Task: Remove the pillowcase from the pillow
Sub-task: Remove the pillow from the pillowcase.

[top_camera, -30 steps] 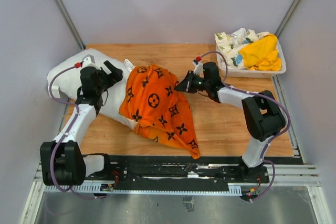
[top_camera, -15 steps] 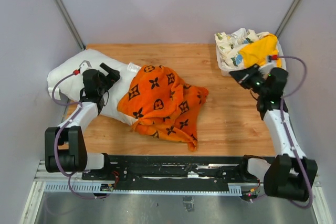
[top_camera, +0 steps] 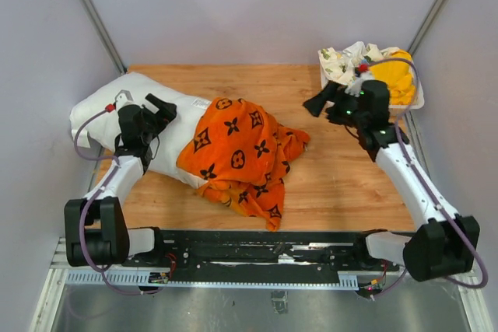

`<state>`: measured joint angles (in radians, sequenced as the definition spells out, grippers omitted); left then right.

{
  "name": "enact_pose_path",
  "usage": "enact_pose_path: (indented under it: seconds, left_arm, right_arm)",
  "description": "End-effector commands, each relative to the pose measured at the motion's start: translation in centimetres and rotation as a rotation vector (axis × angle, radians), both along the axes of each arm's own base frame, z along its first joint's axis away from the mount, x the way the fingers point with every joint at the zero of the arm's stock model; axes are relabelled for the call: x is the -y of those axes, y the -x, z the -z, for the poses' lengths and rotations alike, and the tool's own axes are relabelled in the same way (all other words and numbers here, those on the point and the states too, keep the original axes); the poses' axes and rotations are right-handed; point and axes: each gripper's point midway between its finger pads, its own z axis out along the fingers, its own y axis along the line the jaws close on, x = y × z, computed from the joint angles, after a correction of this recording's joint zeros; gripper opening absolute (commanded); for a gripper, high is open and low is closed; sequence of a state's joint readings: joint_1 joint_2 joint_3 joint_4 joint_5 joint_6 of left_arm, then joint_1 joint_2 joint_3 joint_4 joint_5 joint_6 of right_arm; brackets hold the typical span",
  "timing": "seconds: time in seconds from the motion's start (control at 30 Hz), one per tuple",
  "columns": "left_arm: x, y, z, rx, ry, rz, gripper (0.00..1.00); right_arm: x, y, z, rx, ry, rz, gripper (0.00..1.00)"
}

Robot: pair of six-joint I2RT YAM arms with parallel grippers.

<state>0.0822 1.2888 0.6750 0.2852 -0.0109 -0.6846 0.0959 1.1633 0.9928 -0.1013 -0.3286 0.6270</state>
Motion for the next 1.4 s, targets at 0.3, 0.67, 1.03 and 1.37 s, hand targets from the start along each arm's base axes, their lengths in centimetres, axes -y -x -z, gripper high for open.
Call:
enact_pose_path:
  seconds: [0.3, 0.67, 1.03, 1.37]
  left_arm:
    - [2.3, 4.3, -3.6, 0.050, 0.027, 0.117, 0.99]
    - [4.4, 3.7, -1.2, -0.010, 0.103, 0.222, 0.99]
    - [2.6, 4.1, 5.8, -0.190, 0.148, 0.115, 0.99]
    - [0.8, 4.9, 8.9, -0.244, 0.240, 0.101, 0.99]
  right_arm:
    - [-14.4, -2.2, 8.8, -0.192, 0.188, -0.426, 0.98]
    - [-17.1, -3.6, 12.7, -0.276, 0.128, -0.498, 0.86]
    - [-14.1, -2.1, 13.8, -0.284, 0.034, -0.478, 0.01]
    - [4.4, -2.6, 7.6, -0.171, -0.178, -0.018, 0.01]
